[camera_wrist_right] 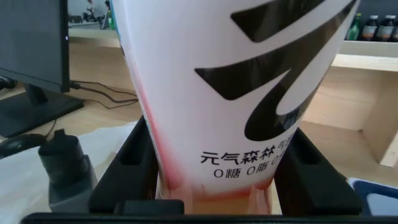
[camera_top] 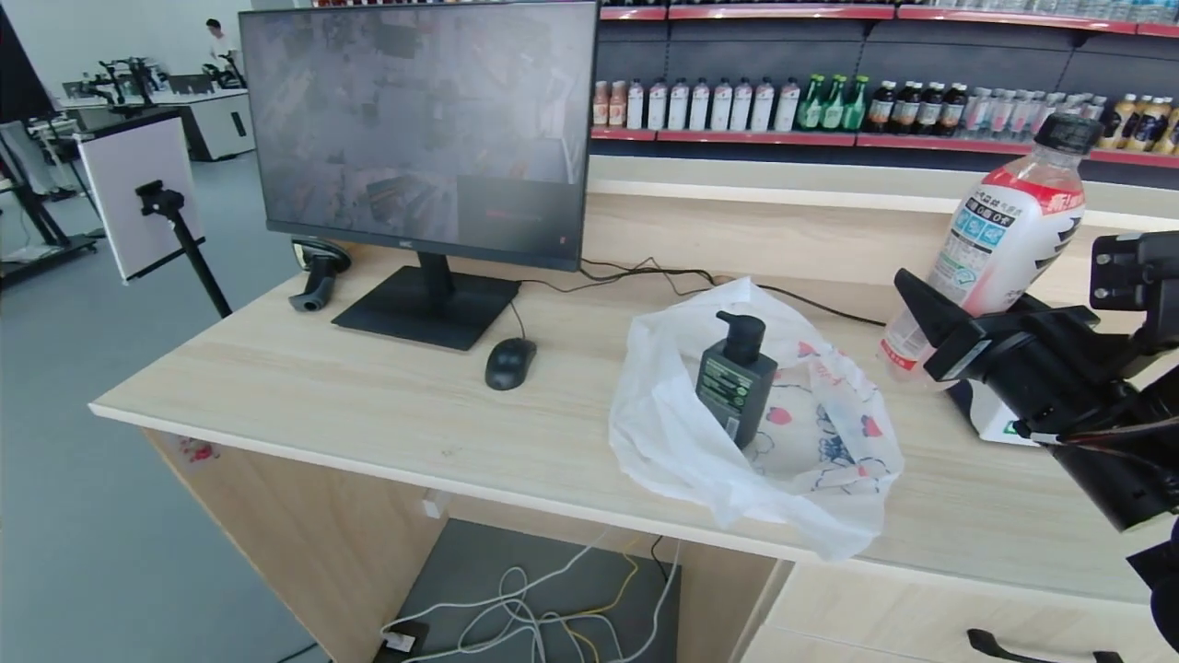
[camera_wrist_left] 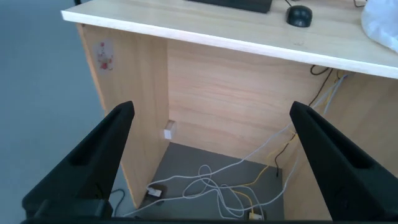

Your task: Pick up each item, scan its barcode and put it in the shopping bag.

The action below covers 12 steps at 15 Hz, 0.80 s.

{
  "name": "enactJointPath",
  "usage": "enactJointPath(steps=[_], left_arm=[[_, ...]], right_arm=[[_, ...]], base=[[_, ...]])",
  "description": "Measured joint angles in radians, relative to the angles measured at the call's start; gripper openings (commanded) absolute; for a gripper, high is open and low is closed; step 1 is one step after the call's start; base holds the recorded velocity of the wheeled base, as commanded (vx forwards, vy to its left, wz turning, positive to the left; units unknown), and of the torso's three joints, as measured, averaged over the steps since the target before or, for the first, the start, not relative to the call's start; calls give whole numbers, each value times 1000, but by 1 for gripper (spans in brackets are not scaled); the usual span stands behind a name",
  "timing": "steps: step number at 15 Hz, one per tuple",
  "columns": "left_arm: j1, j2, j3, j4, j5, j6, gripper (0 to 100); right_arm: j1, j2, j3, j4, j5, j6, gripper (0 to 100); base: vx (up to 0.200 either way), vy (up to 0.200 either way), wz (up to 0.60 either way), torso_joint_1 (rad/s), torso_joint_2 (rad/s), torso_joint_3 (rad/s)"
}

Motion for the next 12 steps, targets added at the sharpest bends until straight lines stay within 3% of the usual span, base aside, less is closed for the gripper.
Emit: enactJointPath(steps=[12], left_arm=[[0, 0, 0, -3, 0, 0, 100]], right_arm=[[7, 65, -75, -1, 5, 6, 0]], base=[[0, 0, 0, 0, 0, 0]])
